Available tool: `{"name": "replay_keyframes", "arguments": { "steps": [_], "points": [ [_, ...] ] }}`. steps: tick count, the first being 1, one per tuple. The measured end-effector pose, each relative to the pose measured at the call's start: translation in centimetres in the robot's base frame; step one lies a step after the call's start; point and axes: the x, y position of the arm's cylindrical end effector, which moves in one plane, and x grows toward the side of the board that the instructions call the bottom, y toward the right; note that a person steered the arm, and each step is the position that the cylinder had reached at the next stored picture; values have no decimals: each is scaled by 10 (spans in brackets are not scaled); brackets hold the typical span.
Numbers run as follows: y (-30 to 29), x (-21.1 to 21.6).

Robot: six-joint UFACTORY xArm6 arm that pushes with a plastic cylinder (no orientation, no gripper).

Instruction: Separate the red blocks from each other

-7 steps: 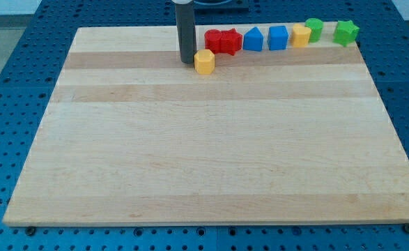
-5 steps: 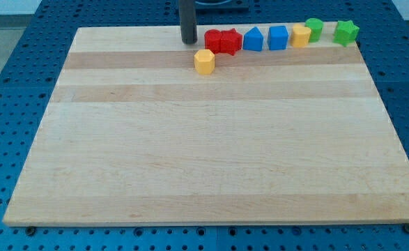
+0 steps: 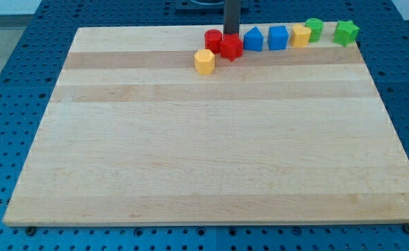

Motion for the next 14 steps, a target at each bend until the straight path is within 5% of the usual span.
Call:
{"name": "replay_keyframes", "arguments": {
  "steps": [4,9,11,14],
  "points": [
    [-8,-9],
    [-160,-6],
    [-142,44],
    [-171,40]
  ]
}}
